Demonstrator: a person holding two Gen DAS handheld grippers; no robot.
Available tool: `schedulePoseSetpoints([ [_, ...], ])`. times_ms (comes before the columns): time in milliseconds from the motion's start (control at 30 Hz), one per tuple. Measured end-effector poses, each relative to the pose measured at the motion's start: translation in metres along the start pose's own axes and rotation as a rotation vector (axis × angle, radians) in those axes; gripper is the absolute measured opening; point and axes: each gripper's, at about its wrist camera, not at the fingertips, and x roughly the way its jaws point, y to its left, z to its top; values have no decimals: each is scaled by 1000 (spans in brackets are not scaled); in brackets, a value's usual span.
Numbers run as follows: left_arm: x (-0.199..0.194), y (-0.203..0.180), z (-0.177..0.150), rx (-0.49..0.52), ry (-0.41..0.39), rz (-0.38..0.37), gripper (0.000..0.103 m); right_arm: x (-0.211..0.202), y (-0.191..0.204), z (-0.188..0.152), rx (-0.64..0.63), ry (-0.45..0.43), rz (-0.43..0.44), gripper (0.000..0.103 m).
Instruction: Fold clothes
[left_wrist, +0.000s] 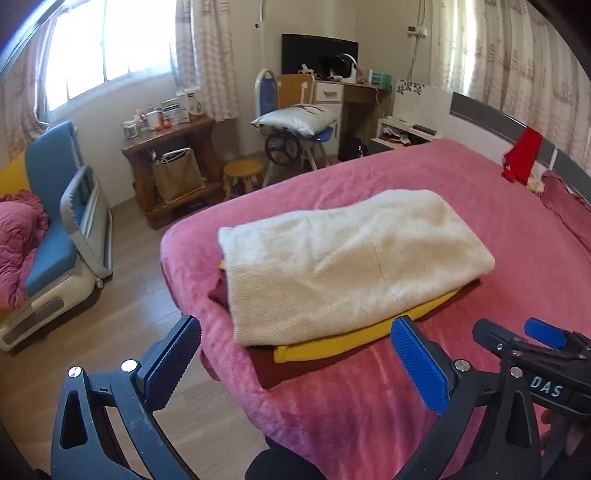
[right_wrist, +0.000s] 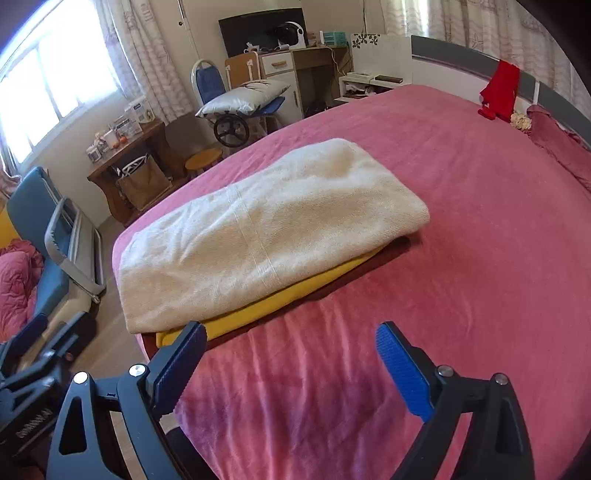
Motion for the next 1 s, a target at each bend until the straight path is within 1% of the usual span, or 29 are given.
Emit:
schedulePoseSetpoints([
  [100,-8,6,0,-11,1,15,103,-10,16,1,-28,-28,-38,95],
  [233,-9,15,-2,-43,25,21,103,-22,37,3,-72,-71,-74,95],
  [300,-8,20,-4,-65,30,20,103,-24,45,4,-93,-85,-83,95],
  [433,-7,22,-7,-72,32,30,103,-27,55,0,-126,-103,-99,95],
  [700,-16,21,-2,-58,-6,37,103,-33,60,-1,-141,-141,-93,95],
  [1000,-15,19,2,-50,8,59,103,-30,56,-3,-132,-125,-72,95],
])
